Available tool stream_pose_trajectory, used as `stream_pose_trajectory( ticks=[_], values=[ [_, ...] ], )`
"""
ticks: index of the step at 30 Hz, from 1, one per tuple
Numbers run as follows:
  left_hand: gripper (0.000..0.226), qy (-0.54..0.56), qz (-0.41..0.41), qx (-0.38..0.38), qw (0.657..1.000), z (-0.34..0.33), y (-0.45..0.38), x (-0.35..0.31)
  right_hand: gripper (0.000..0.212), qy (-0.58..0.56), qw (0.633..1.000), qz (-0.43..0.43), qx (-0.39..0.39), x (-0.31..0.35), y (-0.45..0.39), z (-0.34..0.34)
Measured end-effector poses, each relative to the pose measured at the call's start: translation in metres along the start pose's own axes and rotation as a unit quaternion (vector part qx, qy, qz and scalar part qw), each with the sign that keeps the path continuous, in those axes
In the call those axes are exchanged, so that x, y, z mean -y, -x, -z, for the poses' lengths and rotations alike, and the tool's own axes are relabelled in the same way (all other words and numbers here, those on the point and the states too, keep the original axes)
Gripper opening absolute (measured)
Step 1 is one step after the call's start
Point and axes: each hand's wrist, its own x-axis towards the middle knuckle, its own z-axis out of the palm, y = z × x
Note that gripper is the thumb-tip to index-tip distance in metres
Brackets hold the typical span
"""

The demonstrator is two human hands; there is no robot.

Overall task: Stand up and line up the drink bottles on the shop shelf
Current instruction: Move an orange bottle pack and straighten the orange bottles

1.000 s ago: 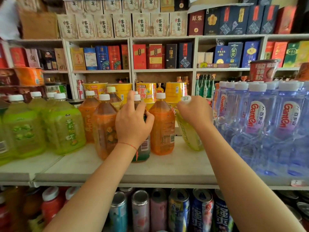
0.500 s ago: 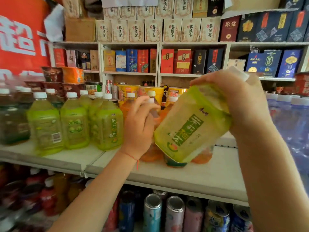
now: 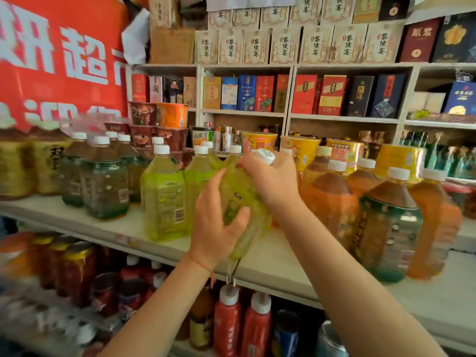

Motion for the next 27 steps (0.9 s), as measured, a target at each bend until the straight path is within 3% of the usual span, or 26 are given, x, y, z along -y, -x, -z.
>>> stream_pose_trajectory(
  ticks=[4, 8, 12, 14, 16, 18, 21, 24, 27],
  values=[
    [0.103, -0.052, 0.008, 0.019, 0.998, 0.009, -0.005, 0.019, 0.039, 0.088, 0.996, 0.006, 0.011, -0.009, -0.012, -0.04],
    [0.101, -0.074, 0.045, -0.008, 0.996, 0.006, -0.006, 0.028, 0.047, 0.188, 0.98, 0.049, 0.039, -0.011, -0.019, -0.055],
    [0.095, -0.102, 0.08, -0.023, 0.991, -0.002, -0.005, 0.029, 0.025, 0.229, 0.966, 0.096, 0.078, -0.016, -0.009, -0.033],
    [0.086, -0.12, 0.067, -0.055, 0.989, -0.01, -0.005, 0.015, 0.02, 0.231, 0.961, 0.148, 0.017, -0.014, -0.005, -0.002],
    [0.069, -0.144, -0.016, -0.103, 0.984, -0.022, -0.008, -0.004, 0.018, 0.244, 0.941, 0.21, -0.1, -0.011, -0.003, 0.035],
    [0.052, -0.113, -0.113, -0.105, 0.982, -0.041, -0.013, -0.028, 0.022, 0.286, 0.901, 0.235, -0.227, -0.011, -0.003, 0.079],
    [0.037, -0.034, -0.124, -0.024, 0.991, -0.075, -0.022, -0.06, 0.038, 0.369, 0.848, 0.2, -0.324, -0.011, -0.002, 0.138],
    [0.043, -0.015, -0.011, 0.051, 0.999, -0.106, -0.033, -0.084, 0.054, 0.368, 0.895, 0.061, -0.246, -0.019, -0.004, 0.178],
    [0.059, 0.021, 0.107, 0.132, 0.985, -0.139, -0.044, -0.093, 0.03, 0.303, 0.942, -0.064, -0.128, -0.031, -0.005, 0.197]
  ],
)
